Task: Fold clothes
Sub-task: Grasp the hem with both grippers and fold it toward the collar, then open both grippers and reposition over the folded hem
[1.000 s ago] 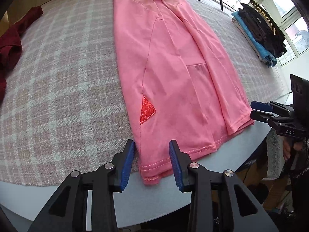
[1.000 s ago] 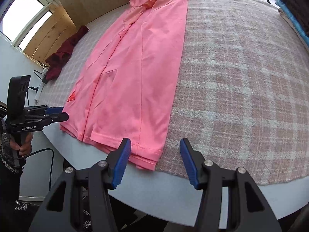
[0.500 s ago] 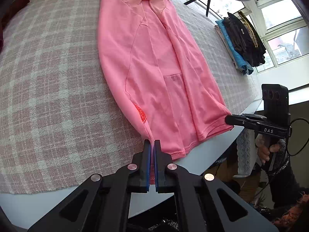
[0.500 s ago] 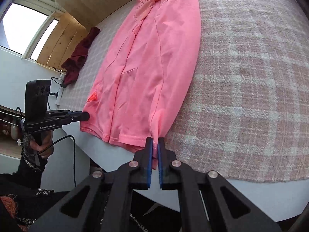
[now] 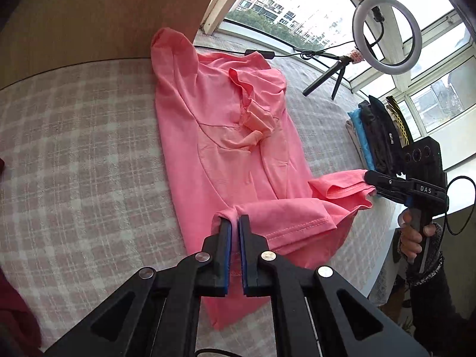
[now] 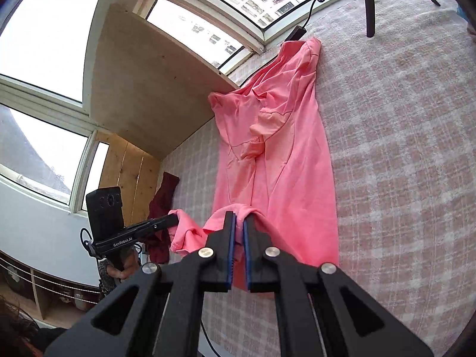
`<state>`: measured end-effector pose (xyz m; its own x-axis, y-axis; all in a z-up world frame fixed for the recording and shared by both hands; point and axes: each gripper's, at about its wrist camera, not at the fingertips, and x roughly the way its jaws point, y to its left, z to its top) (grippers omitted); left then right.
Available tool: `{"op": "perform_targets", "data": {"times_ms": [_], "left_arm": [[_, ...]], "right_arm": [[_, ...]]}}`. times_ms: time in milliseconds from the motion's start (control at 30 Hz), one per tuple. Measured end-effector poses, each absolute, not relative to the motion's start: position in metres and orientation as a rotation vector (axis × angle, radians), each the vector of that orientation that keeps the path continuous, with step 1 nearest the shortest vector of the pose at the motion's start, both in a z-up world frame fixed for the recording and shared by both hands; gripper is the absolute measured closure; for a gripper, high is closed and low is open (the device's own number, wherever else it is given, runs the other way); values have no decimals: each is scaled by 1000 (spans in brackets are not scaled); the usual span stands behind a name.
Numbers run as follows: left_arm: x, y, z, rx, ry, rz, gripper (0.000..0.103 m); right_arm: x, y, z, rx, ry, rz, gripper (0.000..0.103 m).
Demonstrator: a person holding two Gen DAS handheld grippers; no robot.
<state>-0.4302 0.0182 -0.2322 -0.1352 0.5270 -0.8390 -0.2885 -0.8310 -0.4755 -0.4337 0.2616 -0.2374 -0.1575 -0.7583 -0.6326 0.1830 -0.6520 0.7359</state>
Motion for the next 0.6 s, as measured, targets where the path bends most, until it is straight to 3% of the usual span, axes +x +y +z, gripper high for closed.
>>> {"op": "perform_targets", "data": {"times_ms": [33, 67, 233, 333, 400, 600], "left_arm": [[-444, 16, -244, -1659, -269, 2004, 90], [-450, 13, -252, -1686, -284, 1976, 90], [-440, -24, -243, -1639, -361, 1983, 62], [-412, -43, -234, -1597, -411, 1996, 57], [-395, -33, -242, -1619, -344, 1970, 55], [-387, 6, -255, -1652, -125, 1961, 61]], "right_arm": [[-450, 259, -247, 1548, -642, -1899, 73], [-467, 257, -256, 1631, -610, -1923, 65], [-458, 259, -256, 1647, -523, -1981, 64], [-422, 248, -254, 1665, -324, -2007, 64], [-400, 241, -259, 1684, -248, -2000, 64], [-373, 228, -274, 1716, -137, -1978, 64]]}}
